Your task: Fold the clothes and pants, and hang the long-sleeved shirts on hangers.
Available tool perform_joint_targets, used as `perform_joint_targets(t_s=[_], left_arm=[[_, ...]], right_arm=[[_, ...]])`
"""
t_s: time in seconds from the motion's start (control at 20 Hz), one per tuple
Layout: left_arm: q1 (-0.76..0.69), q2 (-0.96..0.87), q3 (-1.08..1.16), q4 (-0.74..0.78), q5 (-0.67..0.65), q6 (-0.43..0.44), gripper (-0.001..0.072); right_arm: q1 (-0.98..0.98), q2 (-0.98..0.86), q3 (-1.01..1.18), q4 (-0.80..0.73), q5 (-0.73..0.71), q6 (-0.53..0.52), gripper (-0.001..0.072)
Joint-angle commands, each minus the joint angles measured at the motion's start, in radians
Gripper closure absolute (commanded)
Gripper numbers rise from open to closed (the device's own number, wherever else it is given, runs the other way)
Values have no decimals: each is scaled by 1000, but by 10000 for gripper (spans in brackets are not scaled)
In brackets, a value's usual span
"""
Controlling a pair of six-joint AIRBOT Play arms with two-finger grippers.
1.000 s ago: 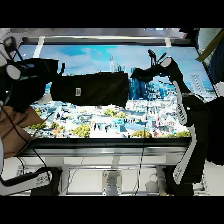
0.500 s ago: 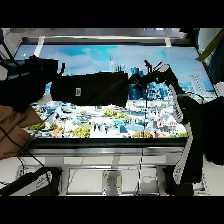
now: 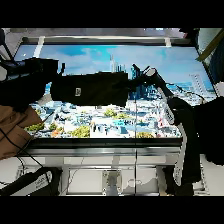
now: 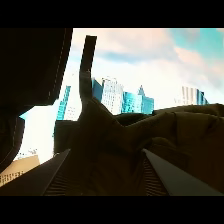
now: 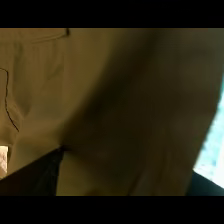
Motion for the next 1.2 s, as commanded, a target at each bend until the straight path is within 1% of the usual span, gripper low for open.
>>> perform_joint_targets(t_s=[0.0,0.05,0.1,0.2,0.3,0.45,0.6,0.75,0.85,1.0,1.15], left_arm=[[1,1,1,0,-1,2,226],[1,1,1,0,-1,2,226],[1,1,1,0,-1,2,226],[1,3,1,0,-1,2,225],[1,10,1,0,-2,2,226],[1,49,1,0,-26,1,226],[1,119,1,0,-66,1,226],[1,195,1,-1,-94,1,226],[1,235,1,-1,-110,1,226],[1,278,1,-5,-130,1,225],[1,296,1,-32,-149,1,225]], right_arm=[[32,-2,17,16,-13,3,323],[29,2,31,16,-13,2,644],[24,10,43,18,-13,2,703],[-7,47,53,17,-8,2,708],[-61,113,53,-2,30,2,709],[-179,252,53,-51,131,5,709],[-327,429,52,-166,242,38,709],[-493,603,52,-305,348,59,709],[-620,706,52,-370,416,69,708],[-833,824,52,-407,519,72,709],[-1063,898,52,-420,597,72,709]])
